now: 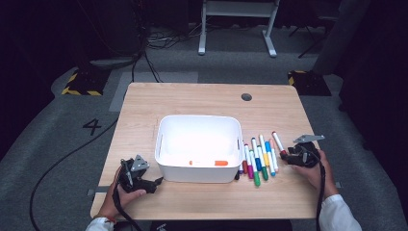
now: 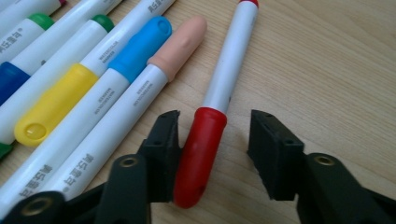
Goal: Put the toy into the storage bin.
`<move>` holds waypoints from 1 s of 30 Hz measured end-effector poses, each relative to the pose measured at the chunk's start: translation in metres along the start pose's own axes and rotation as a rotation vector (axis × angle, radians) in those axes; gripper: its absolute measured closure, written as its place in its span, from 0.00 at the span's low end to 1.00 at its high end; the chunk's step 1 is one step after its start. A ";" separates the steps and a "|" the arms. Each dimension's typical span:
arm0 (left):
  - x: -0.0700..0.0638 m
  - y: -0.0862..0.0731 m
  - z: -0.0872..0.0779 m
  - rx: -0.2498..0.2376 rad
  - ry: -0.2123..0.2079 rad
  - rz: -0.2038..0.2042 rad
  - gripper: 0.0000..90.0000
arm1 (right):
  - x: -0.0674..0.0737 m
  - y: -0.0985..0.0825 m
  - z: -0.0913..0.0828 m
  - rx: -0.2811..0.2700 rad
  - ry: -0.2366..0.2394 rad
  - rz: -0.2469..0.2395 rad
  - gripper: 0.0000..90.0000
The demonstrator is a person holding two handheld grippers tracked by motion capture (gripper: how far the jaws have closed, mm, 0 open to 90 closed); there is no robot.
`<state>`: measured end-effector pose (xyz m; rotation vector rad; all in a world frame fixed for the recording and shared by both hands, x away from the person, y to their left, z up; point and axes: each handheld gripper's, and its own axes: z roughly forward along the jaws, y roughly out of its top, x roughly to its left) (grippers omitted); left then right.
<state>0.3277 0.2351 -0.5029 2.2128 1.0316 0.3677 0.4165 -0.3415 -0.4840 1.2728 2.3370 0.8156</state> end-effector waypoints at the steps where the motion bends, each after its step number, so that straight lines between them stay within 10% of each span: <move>1: 0.000 0.000 0.000 -0.001 0.005 -0.004 0.11 | -0.001 0.000 0.000 -0.003 -0.004 0.003 0.65; 8: 0.000 0.000 0.000 0.000 0.000 -0.002 0.11 | -0.007 -0.003 -0.001 -0.021 -0.027 0.049 0.83; 30: 0.000 0.000 0.000 -0.001 0.004 -0.001 0.11 | -0.014 0.009 -0.039 -0.199 0.005 0.043 0.83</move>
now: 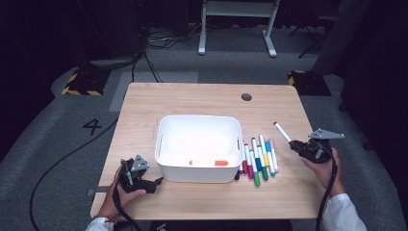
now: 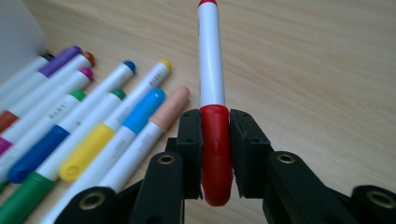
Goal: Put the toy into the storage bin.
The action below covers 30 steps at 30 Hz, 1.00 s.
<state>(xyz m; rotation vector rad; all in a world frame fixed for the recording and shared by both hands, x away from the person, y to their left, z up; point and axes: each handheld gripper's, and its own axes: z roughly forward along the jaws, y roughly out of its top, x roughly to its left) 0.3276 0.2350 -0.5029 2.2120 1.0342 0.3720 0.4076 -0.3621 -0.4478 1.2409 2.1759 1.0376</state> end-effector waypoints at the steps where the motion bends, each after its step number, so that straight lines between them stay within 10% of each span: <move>1: 0.000 0.000 0.000 0.000 0.000 0.000 0.11 | 0.001 0.002 -0.002 -0.007 0.002 0.001 0.83; 30: 0.000 0.000 0.000 0.001 -0.004 0.001 0.11 | 0.085 0.113 -0.031 -0.151 0.249 -0.261 0.83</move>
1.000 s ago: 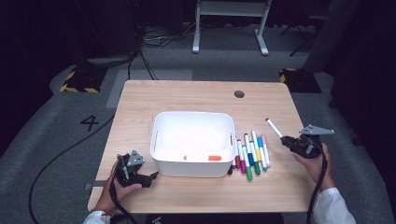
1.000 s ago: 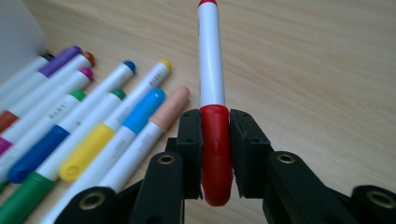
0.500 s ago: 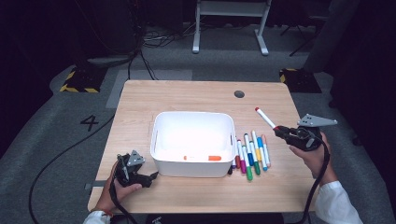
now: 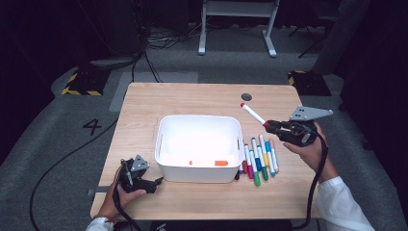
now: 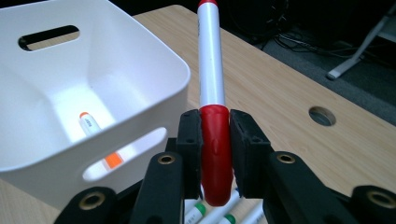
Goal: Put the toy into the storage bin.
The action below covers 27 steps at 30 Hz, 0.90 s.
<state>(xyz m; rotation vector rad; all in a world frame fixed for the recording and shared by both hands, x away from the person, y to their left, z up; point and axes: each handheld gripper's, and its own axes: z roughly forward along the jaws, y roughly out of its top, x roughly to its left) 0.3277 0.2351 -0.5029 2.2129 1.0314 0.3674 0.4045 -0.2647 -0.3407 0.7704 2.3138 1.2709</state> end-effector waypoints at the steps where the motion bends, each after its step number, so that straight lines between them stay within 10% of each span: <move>1: 0.000 0.000 0.000 -0.002 0.006 -0.004 0.11 | 0.003 0.004 0.002 0.001 0.007 -0.011 0.83; 27: -0.001 -0.001 -0.001 0.005 -0.008 -0.009 0.11 | 0.058 0.051 0.087 0.091 0.191 -0.170 0.83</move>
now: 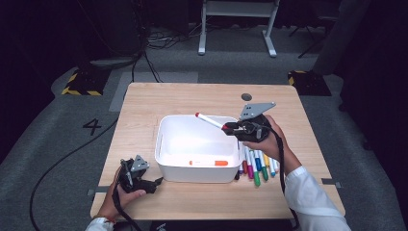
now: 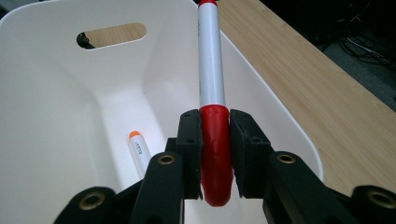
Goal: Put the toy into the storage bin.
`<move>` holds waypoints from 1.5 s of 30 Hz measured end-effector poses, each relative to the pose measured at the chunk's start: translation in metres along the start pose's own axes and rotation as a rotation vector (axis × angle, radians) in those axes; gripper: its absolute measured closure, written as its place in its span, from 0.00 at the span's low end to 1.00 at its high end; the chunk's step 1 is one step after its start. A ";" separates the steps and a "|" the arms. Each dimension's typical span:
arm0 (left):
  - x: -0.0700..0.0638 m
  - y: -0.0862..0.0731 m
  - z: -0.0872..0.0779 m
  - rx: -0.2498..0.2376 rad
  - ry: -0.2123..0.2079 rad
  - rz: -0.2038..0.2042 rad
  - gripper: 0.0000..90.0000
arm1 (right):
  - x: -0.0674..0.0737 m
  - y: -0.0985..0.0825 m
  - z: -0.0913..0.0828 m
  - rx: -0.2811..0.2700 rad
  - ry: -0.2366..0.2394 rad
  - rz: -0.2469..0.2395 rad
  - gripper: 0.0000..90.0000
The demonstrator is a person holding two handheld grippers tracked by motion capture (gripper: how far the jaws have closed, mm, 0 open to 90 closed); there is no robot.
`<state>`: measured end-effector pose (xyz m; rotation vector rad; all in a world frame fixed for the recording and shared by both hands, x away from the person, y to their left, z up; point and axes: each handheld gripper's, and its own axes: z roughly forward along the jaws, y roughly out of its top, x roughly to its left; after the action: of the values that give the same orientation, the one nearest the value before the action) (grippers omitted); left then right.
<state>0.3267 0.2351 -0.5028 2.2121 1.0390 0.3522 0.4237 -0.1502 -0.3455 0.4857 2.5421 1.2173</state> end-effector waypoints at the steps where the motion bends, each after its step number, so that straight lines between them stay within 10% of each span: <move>1: 0.000 0.000 0.000 -0.004 0.002 0.004 0.11 | 0.001 0.001 0.003 0.006 0.007 0.001 0.83; 16: 0.000 0.000 0.000 -0.004 0.002 0.005 0.11 | 0.016 0.002 0.037 0.123 0.125 -0.083 0.83; 28: 0.000 0.000 0.000 -0.006 0.008 0.003 0.11 | 0.040 -0.002 0.030 0.182 0.210 -0.125 0.83; 45: 0.000 0.000 0.000 -0.005 0.008 0.003 0.11 | 0.044 -0.006 0.025 0.184 0.194 -0.126 0.70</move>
<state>0.3264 0.2353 -0.5029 2.2097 1.0380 0.3655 0.3921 -0.1182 -0.3698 0.2518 2.8167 1.0364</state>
